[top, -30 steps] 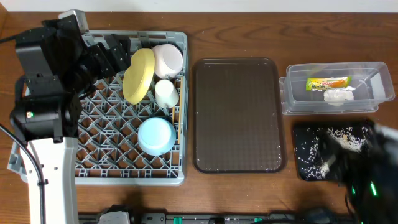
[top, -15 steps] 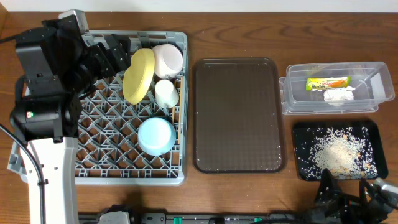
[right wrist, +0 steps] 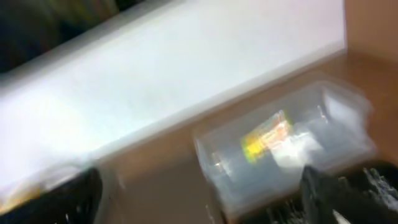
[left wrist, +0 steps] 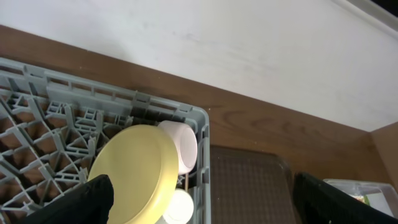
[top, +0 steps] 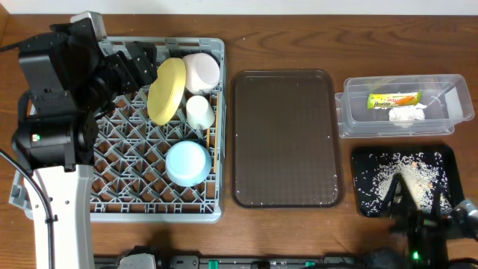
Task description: Sort waste into correct bins and load items into the dishwasher rack
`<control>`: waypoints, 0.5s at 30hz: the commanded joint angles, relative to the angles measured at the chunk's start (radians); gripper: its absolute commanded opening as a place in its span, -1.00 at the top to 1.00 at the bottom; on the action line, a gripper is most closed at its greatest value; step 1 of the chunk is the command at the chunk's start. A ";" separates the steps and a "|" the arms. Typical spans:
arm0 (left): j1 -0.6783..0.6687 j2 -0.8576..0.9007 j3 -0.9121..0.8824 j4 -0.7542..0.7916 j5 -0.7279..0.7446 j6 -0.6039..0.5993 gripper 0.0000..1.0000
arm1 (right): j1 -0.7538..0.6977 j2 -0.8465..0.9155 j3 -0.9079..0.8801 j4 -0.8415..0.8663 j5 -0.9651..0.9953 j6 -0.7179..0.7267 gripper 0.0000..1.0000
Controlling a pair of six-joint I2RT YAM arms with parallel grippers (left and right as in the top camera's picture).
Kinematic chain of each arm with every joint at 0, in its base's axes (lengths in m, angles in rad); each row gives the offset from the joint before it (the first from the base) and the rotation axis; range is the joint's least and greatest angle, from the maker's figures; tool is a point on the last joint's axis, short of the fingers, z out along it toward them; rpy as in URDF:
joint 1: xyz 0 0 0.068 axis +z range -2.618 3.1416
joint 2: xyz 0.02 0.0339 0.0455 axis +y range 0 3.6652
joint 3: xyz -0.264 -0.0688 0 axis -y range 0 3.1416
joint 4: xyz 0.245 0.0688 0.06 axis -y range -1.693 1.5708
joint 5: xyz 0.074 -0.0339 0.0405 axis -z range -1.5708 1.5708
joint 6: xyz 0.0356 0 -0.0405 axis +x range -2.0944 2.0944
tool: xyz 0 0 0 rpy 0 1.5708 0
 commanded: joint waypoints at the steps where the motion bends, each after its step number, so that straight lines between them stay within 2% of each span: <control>1: 0.002 0.001 0.015 0.002 -0.005 0.012 -0.86 | -0.010 -0.005 -0.111 0.209 0.022 -0.068 -0.98; 8: 0.002 0.001 0.015 0.002 -0.005 0.012 -0.87 | -0.026 -0.005 -0.389 0.822 -0.083 -0.217 -0.99; 11: 0.002 0.001 0.015 0.002 -0.005 0.012 -0.86 | -0.061 -0.005 -0.452 0.907 -0.146 -0.222 -0.99; 15: 0.002 0.001 0.015 0.002 -0.005 0.012 -0.86 | -0.121 -0.005 -0.521 0.911 -0.254 -0.243 -0.98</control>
